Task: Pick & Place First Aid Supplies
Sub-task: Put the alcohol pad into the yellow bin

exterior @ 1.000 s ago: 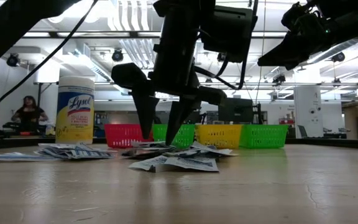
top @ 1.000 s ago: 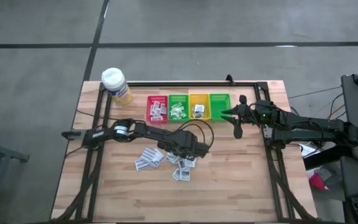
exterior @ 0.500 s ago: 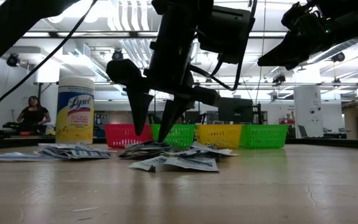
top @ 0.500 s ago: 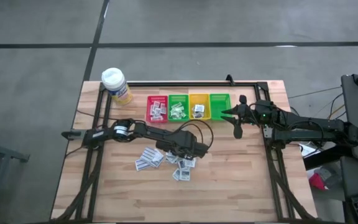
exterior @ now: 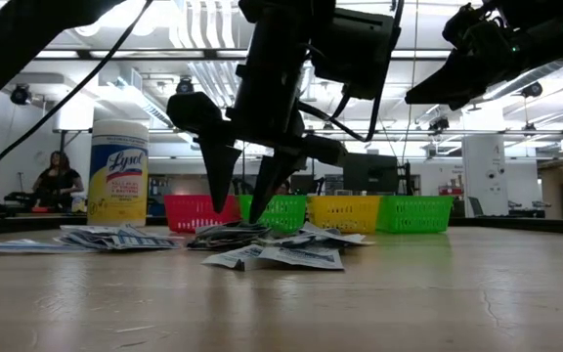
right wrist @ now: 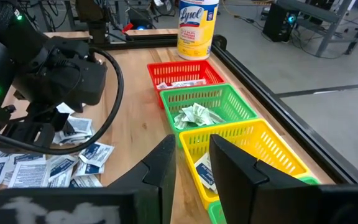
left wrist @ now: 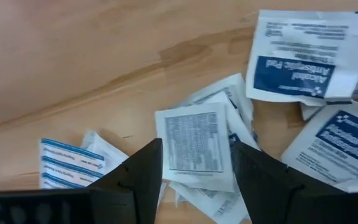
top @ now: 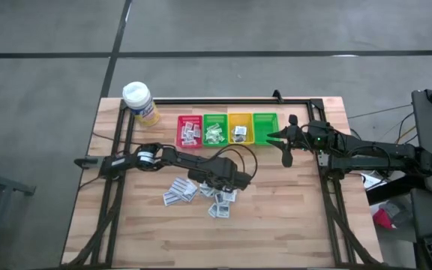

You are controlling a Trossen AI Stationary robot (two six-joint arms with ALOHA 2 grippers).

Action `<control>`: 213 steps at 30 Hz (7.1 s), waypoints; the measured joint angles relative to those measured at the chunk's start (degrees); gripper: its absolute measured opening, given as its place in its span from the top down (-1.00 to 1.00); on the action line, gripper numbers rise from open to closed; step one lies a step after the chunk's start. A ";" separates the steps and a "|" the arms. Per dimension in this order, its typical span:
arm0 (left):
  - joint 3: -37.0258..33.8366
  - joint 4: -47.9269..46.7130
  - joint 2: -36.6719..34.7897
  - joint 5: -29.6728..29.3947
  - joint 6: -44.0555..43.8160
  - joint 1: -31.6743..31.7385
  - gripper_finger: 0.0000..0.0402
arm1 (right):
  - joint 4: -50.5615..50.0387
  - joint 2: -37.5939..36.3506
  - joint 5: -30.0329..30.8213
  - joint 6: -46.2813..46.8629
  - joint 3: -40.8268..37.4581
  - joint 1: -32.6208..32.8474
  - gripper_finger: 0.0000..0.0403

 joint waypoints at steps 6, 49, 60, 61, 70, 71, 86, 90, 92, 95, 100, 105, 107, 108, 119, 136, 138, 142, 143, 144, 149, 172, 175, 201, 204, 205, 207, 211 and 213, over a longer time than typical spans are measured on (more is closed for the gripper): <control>1.33 0.75 -0.12 0.64 -0.09 -0.24 0.05 | 0.00 0.00 -0.01 -0.08 0.00 0.00 0.49; -2.19 -0.80 -0.02 0.61 -2.30 -0.52 0.05 | 0.00 0.02 0.02 0.10 0.00 0.00 0.53; -2.19 -3.27 -0.02 -1.20 -3.02 -0.52 0.05 | 0.00 -0.02 0.00 0.09 0.00 0.00 0.49; -2.19 -3.25 -0.02 -1.28 -3.02 -0.52 0.05 | 0.00 -0.02 0.01 0.11 0.00 0.00 0.49; -2.19 -3.21 -0.02 -1.28 -3.57 -0.48 0.05 | 0.00 -0.02 0.02 0.11 0.00 0.00 0.55; -2.19 -3.21 -0.02 -1.28 -3.61 -0.48 0.05 | 0.00 -0.02 0.00 0.11 0.00 0.00 0.55; -3.71 -3.11 -0.02 -1.27 -4.00 -0.46 0.05 | 0.00 0.00 0.01 0.09 0.00 0.00 0.50; -3.78 -2.95 0.02 -1.26 -3.96 -0.46 0.05 | 0.00 0.00 0.02 0.09 0.00 0.00 0.54; -3.78 -2.89 0.02 -1.26 -3.96 -0.46 0.05 | 0.00 0.00 0.02 0.09 0.00 0.00 0.55; -3.78 -2.85 0.02 -1.26 -3.94 -0.45 0.05 | 0.00 0.00 0.02 0.09 0.00 0.00 0.56; -3.78 -2.84 0.02 -1.26 -3.92 -0.42 0.05 | 0.00 0.00 0.02 0.07 0.00 0.00 0.54; -3.78 -2.69 0.02 -1.26 -3.87 -0.42 0.05 | 0.00 0.00 0.00 -0.06 0.00 0.00 0.50; -3.78 -2.69 0.02 -1.26 -3.85 -0.44 0.05 | 0.00 0.00 0.00 -0.04 0.00 0.00 0.49; -3.84 -2.63 0.02 -1.26 -3.85 -0.44 0.05 | 0.00 0.00 -0.01 -0.06 0.00 0.00 0.49; -3.89 -1.57 0.02 -1.54 -3.76 -0.37 0.05 | -0.02 0.04 -0.01 0.09 0.00 0.00 0.54; -4.94 -2.27 0.02 -1.93 -3.75 -0.09 0.20 | -0.02 0.04 -0.01 0.09 0.00 0.00 0.51; -4.94 -2.25 0.02 -1.93 -3.74 -0.09 0.24 | -0.02 0.04 -0.01 0.09 0.00 0.00 0.50; -4.94 -2.25 0.02 -2.20 -3.70 -0.09 0.32 | -0.02 0.04 0.00 0.09 0.00 0.00 0.49; -4.94 -2.25 0.02 -2.20 -3.55 -0.09 0.34 | -0.02 0.04 0.01 0.09 0.00 0.00 0.49; -4.94 -2.25 0.02 -2.22 -3.38 -0.09 0.37 | -0.02 0.04 -0.01 0.09 0.00 0.00 0.50; -4.94 -2.13 0.02 -2.51 -2.99 0.00 0.51 | -0.02 0.02 -0.01 0.09 0.00 0.00 0.54; -1.90 -4.77 -0.26 -1.79 0.37 0.46 0.82 | -0.02 -0.02 0.01 0.09 0.00 0.00 0.49; -0.53 -5.64 -0.37 -0.14 1.59 0.20 0.81 | -0.02 -0.02 -0.01 0.09 0.00 0.00 0.49; -4.52 -5.69 -0.37 3.66 7.63 -2.49 0.80 | -0.09 0.00 0.02 -0.48 0.00 -0.02 0.48; -4.70 -5.69 -0.37 3.68 8.98 -2.50 0.80 | -0.09 0.00 0.02 -0.32 0.00 0.00 0.50; -4.77 -5.59 -0.37 3.67 9.19 -2.51 0.80 | -0.10 0.00 -0.01 -0.23 0.00 0.00 0.51; -4.85 -5.19 -0.37 3.58 9.40 -2.49 0.80 | -0.11 0.02 0.02 -0.06 0.00 0.00 0.53; -4.85 -4.13 -0.37 2.84 10.41 -2.49 0.80 | -0.13 0.04 0.02 -0.02 0.00 0.00 0.55; -4.85 -4.10 -0.37 2.58 10.94 -2.49 0.79 | -0.13 0.04 0.02 0.10 0.00 0.00 0.55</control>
